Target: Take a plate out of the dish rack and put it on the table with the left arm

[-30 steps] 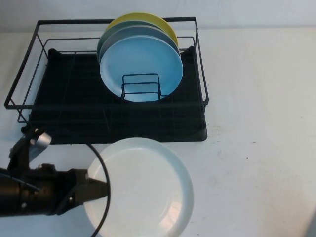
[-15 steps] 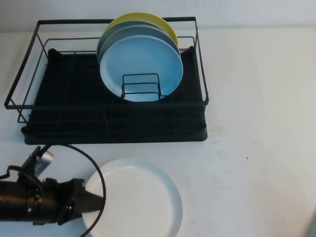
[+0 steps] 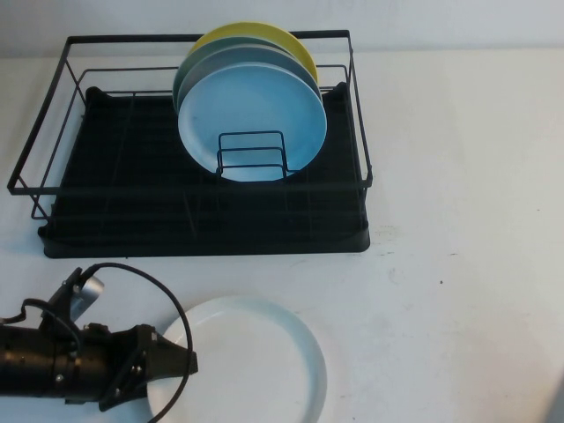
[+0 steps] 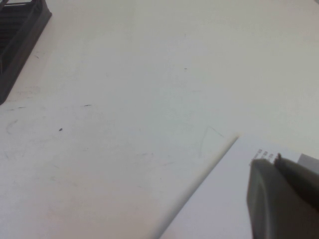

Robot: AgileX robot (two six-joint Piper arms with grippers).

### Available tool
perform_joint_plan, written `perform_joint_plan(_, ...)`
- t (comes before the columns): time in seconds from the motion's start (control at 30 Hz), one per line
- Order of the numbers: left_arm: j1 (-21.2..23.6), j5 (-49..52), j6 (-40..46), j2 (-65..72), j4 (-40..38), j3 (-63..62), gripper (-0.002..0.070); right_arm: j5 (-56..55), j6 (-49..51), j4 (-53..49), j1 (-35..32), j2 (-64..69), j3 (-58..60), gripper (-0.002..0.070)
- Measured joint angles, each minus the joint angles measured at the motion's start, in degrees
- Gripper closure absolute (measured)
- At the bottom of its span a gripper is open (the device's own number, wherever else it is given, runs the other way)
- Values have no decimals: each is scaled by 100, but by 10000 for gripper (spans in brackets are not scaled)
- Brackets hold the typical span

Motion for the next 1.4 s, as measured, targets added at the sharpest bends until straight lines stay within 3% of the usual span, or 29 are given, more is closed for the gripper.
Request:
perform_joint_plan(0.17, 0, 17, 328, -30, -427, 0, 261, 0, 0, 0, 0, 0, 0, 696)
perform_joint_plan(0.33, 0, -63, 569, -546, -708, 0, 277, 0, 0, 0, 0, 0, 0, 696)
perform_joint_plan(0.6, 0, -636, -46, -1456, 404, 0, 317, 0, 0, 0, 0, 0, 0, 696)
perform_joint_plan(0.67, 0, -835, -131, -1828, 577, 0, 360, 0, 0, 0, 0, 0, 0, 696)
perform_joint_plan(0.8, 0, -1350, 22, -2944, 689, 0, 569, 0, 0, 0, 0, 0, 0, 696)
perform_joint_plan(0.87, 0, -1665, 235, -3781, 704, 4, 632, 0, 0, 0, 0, 0, 0, 696)
perform_joint_plan(1.1, 0, -2852, 478, -6918, 1089, 121, 675, 0, 0, 0, 0, 0, 0, 696)
perform_joint_plan(1.2, 0, -2862, -25, -7876, 1748, 346, 676, 0, 0, 0, 0, 0, 0, 696)
perform_joint_plan(1.4, 0, -2193, -2115, -8393, 3461, 586, 677, 0, 0, 0, 0, 0, 0, 696)
